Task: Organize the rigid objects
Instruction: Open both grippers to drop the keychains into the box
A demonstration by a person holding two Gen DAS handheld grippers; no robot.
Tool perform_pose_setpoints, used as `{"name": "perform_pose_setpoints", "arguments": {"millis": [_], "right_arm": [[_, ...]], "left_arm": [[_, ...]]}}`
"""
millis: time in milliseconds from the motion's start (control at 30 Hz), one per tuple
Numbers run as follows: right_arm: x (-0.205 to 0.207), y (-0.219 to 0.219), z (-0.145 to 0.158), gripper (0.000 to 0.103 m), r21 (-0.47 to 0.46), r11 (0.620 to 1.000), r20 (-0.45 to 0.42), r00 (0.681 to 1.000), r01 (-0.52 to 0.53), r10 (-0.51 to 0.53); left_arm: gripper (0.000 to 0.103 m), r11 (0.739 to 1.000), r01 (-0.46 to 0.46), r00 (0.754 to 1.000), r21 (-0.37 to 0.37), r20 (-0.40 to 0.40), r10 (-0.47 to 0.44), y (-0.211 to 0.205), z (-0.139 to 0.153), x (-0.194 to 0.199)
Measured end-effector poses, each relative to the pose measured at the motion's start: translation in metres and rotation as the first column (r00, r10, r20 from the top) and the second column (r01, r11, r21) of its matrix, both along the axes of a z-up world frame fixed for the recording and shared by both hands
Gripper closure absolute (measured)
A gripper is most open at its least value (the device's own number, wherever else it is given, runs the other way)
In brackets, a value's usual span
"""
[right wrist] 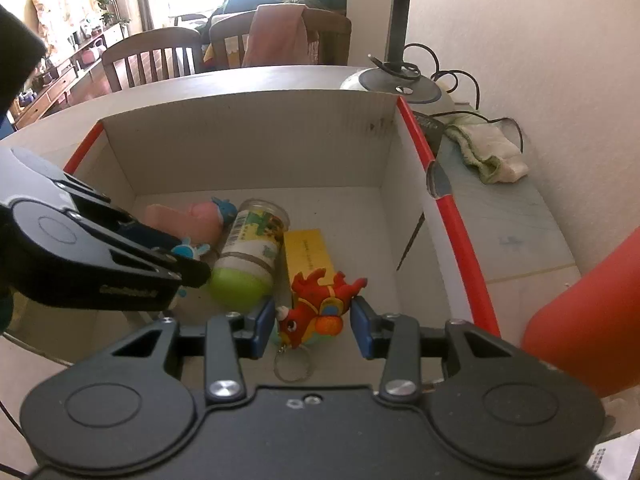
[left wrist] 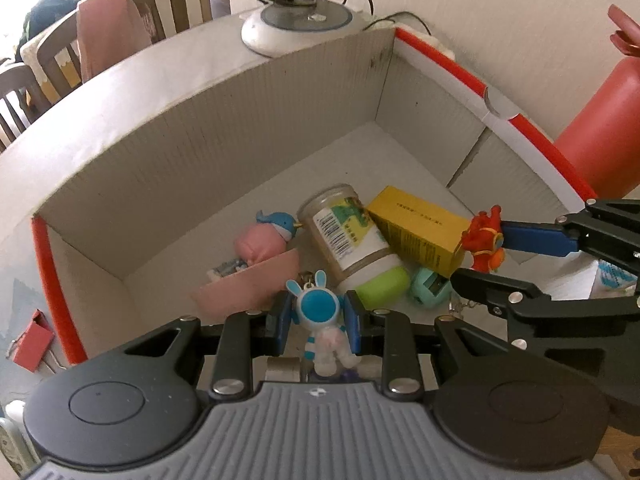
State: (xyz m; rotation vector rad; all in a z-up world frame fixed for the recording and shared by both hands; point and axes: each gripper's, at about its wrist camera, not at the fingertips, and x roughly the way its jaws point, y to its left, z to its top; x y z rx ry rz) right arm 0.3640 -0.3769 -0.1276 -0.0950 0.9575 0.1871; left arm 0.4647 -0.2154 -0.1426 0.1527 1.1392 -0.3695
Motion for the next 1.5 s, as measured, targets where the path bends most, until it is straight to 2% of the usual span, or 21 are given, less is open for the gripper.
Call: {"name": "perform_pose_setpoints", "arguments": {"millis": [200, 400, 600, 933, 1033, 1133, 1500], "right_arm": [[0.000, 0.000, 0.002, 0.061, 0.009, 1.000, -0.004, 1.000, 0.002, -0.002], [-0.004, -0.002, 0.009, 0.055, 0.038, 0.999, 0.002, 1.000, 0.004, -0.004], [-0.012, -0.002, 0.019, 0.054, 0.063, 0.998, 0.015, 1.000, 0.010, -0.011], [-0.028, 0.006, 0.041, 0.053, 0.109, 0.994, 0.051, 0.999, -0.013, 0.007], [-0.034, 0.011, 0.049, 0.050, 0.124, 0.992, 0.065, 0.998, -0.021, 0.013], [-0.041, 0.015, 0.056, 0.041, 0.140, 0.990, 0.085, 0.996, -0.027, 0.015], [-0.062, 0.036, 0.075, 0.036, 0.189, 0.981, 0.127, 0.992, -0.036, 0.012]], "left_arm": [[0.076, 1.000, -0.002, 0.999, 0.013, -0.039, 0.003, 0.001, -0.004, 0.003], [0.075, 1.000, -0.018, 0.999, 0.016, -0.036, 0.018, 0.004, -0.002, 0.000], [0.075, 0.999, -0.036, 0.999, -0.030, -0.026, 0.035, 0.014, 0.010, -0.007], [0.075, 0.995, -0.052, 0.998, -0.081, 0.042, 0.056, 0.029, 0.036, -0.027], [0.075, 0.994, -0.051, 0.996, -0.101, 0.067, 0.058, 0.035, 0.048, -0.037], [0.075, 0.991, -0.053, 0.994, -0.121, 0.089, 0.064, 0.041, 0.057, -0.045], [0.075, 0.979, -0.056, 0.982, -0.195, 0.165, 0.089, 0.074, 0.088, -0.081]]}}
